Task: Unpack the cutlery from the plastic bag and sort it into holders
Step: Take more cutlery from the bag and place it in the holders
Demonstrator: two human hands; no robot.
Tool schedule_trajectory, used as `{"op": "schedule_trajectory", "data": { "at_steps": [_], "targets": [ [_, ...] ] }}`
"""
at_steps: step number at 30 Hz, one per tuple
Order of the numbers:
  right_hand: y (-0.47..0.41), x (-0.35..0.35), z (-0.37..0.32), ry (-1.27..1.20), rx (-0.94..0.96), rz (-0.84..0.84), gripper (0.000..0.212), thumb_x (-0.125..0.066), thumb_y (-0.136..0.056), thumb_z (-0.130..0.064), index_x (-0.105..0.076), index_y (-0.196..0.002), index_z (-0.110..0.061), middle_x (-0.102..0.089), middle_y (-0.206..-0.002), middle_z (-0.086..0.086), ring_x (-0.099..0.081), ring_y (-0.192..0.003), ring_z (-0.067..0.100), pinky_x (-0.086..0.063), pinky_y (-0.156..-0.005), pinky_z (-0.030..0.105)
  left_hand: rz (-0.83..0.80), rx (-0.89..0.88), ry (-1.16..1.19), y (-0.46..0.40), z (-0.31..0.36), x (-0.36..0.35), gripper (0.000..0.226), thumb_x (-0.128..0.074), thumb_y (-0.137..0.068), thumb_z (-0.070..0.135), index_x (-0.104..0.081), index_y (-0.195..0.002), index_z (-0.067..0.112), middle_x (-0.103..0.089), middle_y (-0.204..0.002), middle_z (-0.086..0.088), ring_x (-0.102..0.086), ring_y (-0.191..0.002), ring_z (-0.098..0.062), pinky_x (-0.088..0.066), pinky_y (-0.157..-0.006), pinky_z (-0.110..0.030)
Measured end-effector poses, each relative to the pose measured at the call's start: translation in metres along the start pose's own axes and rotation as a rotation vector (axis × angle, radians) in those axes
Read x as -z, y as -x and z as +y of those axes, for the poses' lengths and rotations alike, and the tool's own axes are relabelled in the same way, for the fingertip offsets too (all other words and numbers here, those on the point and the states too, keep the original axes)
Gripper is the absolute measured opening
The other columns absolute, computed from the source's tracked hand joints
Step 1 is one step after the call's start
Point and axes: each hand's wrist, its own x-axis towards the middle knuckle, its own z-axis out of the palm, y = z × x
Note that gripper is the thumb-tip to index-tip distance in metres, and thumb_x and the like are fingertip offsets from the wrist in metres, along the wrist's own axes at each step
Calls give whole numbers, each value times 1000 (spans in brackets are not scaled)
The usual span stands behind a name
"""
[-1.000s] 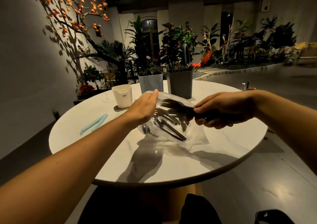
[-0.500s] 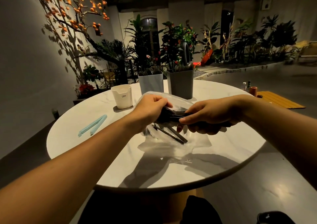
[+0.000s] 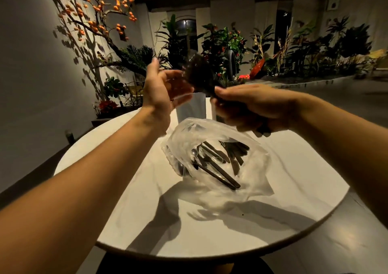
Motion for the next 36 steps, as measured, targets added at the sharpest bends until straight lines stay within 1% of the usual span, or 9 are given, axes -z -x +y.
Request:
{"op": "schedule_trajectory", "data": {
  "at_steps": [5,10,14,17,19,22,26,29,36],
  "targets": [
    [-38,8,8,-41,62,382,33,-39,-104,-41,-55,-89,-16,-39,-63,-5,-34,-51,8,-29,-46,22,-364,295,-254,-6,-45,7,43,-34,-108,31,-67,-102,3,-73,-108,-14,-68,-104,-28,-55,-87,-38],
    [-69,1,42,-66,73,416,24,-40,-106,-33,-52,-105,-13,-40,-65,-4,-36,-55,8,-33,-50,22,-800,564,-407,1,-72,10,28,-39,-105,5,-64,-119,2,-73,-113,-16,-72,-103,-30,-59,-85,-33],
    [-87,4,62,-82,125,499,22,-40,-106,-32,-50,-104,-14,-37,-63,-5,-34,-52,7,-31,-50,21,-323,289,-202,-14,-81,11,25,-41,-95,0,-62,-81,5,-63,-68,-8,-58,-56,-19,-46,-46,-23],
    [-99,7,76,-86,141,560,21,-44,-105,-34,-52,-98,-15,-38,-62,-5,-34,-52,7,-31,-51,22,-21,120,-141,-35,-90,19,30,-38,-94,2,-61,-77,9,-61,-64,-5,-58,-63,-20,-49,-51,-26],
    [-106,8,85,-91,146,558,21,-50,-102,-34,-53,-91,-15,-41,-59,-7,-35,-52,6,-30,-51,22,-70,178,-128,-39,-104,16,28,-41,-103,18,-66,-95,8,-71,-89,-10,-69,-88,-23,-59,-76,-33],
    [-122,3,101,-112,139,567,22,-53,-99,-27,-52,-81,-16,-42,-61,-4,-34,-53,10,-24,-52,28,-213,169,-80,-31,-130,9,52,-43,-97,56,-63,-123,15,-67,-125,-7,-62,-119,-17,-46,-106,-35],
    [-139,-11,131,-32,240,509,23,-42,-103,-12,-57,-119,-8,-65,-98,4,-64,-90,15,-53,-77,24,-216,79,-87,-24,-149,-5,35,-58,-94,49,-61,-116,23,-70,-112,-1,-68,-100,0,-54,-87,-22],
    [-141,-12,139,77,307,449,39,-37,-98,2,-44,-134,-13,-60,-119,10,-58,-116,19,-50,-101,34,-125,37,-95,-27,-151,-5,11,-57,-100,24,-63,-109,22,-71,-102,2,-69,-89,3,-54,-79,-15],
    [-131,-8,148,23,164,382,38,-46,-99,2,-56,-121,-29,-70,-111,6,-69,-101,19,-59,-87,41,-221,204,40,-34,-153,9,22,-55,-100,16,-73,-112,14,-76,-107,-7,-72,-101,-16,-57,-80,-22]
  ]
}}
